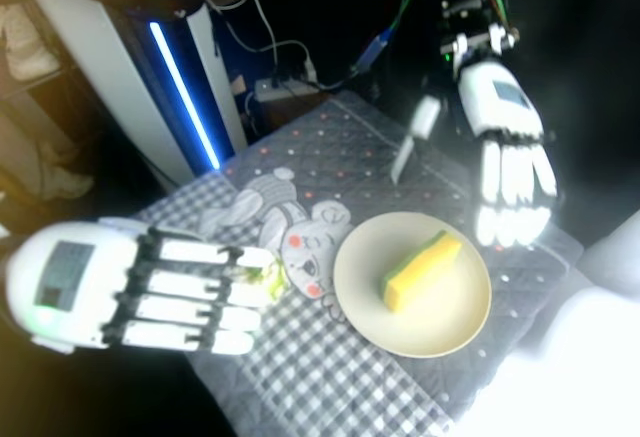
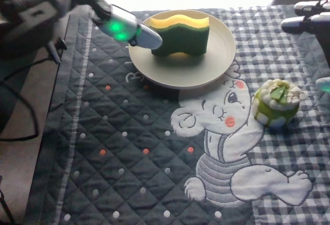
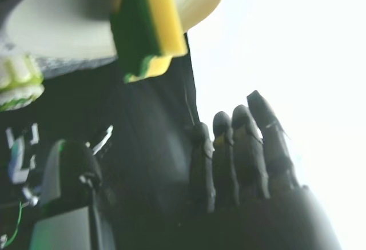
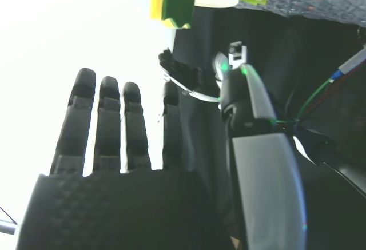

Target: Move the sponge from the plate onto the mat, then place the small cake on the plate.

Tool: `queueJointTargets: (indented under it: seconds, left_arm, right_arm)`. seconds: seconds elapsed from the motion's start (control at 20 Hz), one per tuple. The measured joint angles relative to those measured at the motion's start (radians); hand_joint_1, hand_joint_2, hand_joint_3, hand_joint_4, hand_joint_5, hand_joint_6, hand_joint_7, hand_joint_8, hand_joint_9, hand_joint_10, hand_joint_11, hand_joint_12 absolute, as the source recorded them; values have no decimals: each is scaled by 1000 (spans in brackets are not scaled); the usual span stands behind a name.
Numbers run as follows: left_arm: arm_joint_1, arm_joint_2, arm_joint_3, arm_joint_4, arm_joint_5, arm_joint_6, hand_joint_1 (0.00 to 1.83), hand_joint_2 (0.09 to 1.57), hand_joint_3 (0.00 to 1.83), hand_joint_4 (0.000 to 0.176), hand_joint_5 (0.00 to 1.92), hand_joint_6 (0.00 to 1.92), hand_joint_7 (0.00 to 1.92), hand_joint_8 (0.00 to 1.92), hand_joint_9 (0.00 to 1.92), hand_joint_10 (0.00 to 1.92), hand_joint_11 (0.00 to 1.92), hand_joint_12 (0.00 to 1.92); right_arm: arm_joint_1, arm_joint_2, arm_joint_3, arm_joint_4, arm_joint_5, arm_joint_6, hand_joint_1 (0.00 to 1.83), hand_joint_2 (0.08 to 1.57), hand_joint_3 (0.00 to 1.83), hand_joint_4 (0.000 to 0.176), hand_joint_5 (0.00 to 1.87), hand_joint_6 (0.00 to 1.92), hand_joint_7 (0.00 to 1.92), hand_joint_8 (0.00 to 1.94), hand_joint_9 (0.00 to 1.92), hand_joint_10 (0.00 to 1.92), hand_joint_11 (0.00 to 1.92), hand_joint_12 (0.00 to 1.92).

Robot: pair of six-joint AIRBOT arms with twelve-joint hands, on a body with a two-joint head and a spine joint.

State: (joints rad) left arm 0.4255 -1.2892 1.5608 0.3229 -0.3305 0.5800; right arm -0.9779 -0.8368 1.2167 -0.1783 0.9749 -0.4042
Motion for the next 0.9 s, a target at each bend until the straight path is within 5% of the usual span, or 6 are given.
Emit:
queueJointTargets:
  seconds: [0.3, 0.35, 0.4, 0.5, 0.7, 0.9]
  left_arm:
    - [-12, -158, 154, 15, 114, 0, 1036, 951, 1, 0, 836, 3, 858, 7, 862, 33, 504, 976]
    - [-14, -176, 172, 16, 132, 0, 1122, 1028, 3, 0, 1073, 567, 997, 16, 1041, 101, 609, 1243]
    - [-18, -188, 183, 17, 143, 0, 1248, 1063, 2, 0, 1158, 425, 1033, 891, 1117, 443, 737, 1478]
    - [-23, -213, 211, 16, 150, 0, 1192, 1050, 0, 0, 1140, 680, 969, 907, 942, 1437, 880, 1873]
    - [-30, -232, 229, 14, 150, 0, 1249, 1092, 4, 0, 1062, 697, 1018, 1079, 1166, 388, 913, 994]
    - [-32, -101, 65, 25, 64, 0, 1260, 1082, 0, 0, 1049, 700, 1081, 992, 1249, 231, 875, 1082]
  right_arm:
    - [0, -28, 34, -17, -2, 21, 771, 1137, 2, 146, 333, 1, 206, 5, 236, 7, 184, 241]
    - [0, -30, 34, -19, -1, 23, 762, 1141, 4, 154, 328, 0, 201, 3, 236, 6, 177, 238]
    - [0, -31, 35, -26, 0, 26, 740, 1139, 2, 153, 341, 5, 225, 11, 266, 16, 212, 253]
    - [0, -34, 35, -30, 1, 29, 738, 1136, 0, 156, 352, 7, 236, 10, 284, 18, 242, 263]
    - [0, -34, 36, -33, 0, 34, 666, 1152, 6, 145, 352, 2, 250, 6, 298, 10, 238, 253]
    - [0, -34, 35, -35, 1, 48, 647, 1160, 5, 162, 344, 0, 253, 3, 300, 5, 264, 257]
